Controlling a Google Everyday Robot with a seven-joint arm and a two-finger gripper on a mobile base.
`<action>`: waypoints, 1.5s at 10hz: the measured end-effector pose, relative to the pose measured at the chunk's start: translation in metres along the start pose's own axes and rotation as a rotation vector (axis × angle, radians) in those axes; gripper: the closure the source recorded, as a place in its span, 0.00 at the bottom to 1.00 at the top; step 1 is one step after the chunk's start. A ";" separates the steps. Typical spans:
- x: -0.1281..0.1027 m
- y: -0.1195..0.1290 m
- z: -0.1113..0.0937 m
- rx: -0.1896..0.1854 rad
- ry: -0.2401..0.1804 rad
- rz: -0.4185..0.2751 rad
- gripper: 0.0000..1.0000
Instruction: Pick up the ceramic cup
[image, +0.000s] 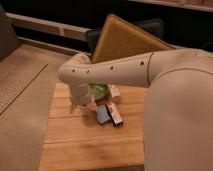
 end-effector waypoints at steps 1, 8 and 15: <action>-0.007 -0.002 -0.008 0.005 -0.021 -0.028 0.35; -0.045 -0.106 -0.073 0.002 -0.071 -0.260 0.35; -0.068 -0.131 -0.058 0.000 -0.108 -0.238 0.35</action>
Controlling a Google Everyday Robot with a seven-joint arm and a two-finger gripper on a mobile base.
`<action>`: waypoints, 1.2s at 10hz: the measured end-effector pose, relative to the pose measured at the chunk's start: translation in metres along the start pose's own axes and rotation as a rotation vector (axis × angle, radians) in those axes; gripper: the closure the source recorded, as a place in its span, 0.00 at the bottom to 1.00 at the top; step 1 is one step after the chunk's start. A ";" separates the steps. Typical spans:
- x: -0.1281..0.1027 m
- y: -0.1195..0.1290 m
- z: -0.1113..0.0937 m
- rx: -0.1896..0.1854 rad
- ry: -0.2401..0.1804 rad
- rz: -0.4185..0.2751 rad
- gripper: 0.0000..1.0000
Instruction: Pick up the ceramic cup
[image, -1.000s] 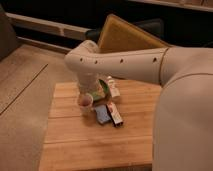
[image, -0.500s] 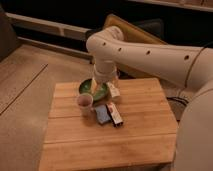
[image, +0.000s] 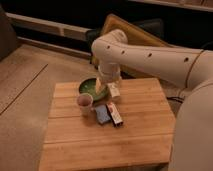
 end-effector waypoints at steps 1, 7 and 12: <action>-0.012 0.002 0.010 -0.031 -0.017 -0.017 0.35; -0.050 0.020 0.070 -0.151 0.002 -0.145 0.35; -0.058 0.026 0.110 -0.179 0.102 -0.216 0.35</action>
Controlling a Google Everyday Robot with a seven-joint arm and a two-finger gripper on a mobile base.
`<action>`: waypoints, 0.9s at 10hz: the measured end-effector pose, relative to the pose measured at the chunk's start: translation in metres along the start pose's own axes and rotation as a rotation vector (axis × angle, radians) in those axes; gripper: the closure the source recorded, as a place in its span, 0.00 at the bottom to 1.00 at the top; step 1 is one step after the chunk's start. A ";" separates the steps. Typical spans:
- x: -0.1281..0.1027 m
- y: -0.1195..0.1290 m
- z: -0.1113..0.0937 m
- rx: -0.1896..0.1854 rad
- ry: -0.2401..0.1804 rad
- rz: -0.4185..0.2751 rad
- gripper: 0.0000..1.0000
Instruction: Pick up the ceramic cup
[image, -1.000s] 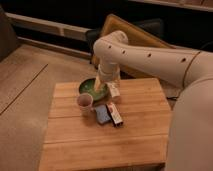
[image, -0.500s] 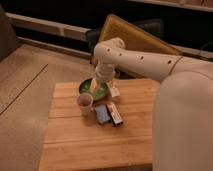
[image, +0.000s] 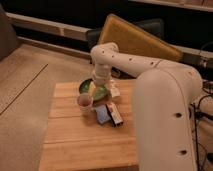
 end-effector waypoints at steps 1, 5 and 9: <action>0.000 0.000 0.000 0.000 0.001 0.001 0.35; -0.003 0.001 0.001 -0.004 -0.006 -0.013 0.35; -0.023 0.020 0.016 -0.046 -0.005 -0.085 0.35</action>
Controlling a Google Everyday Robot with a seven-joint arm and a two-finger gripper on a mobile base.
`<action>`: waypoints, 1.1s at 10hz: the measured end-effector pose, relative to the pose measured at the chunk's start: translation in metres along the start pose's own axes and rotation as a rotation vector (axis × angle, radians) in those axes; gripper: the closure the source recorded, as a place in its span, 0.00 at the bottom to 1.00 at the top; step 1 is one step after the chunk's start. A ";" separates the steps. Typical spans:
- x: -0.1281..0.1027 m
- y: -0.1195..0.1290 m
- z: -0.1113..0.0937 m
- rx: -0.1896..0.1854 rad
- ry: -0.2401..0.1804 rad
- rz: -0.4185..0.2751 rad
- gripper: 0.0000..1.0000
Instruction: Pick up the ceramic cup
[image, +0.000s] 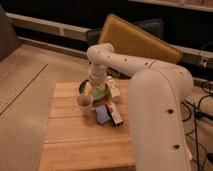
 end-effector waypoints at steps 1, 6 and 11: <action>-0.002 0.001 0.004 -0.010 0.003 -0.004 0.35; -0.013 0.012 0.032 -0.065 0.056 -0.030 0.35; -0.020 0.029 0.058 -0.105 0.115 -0.066 0.74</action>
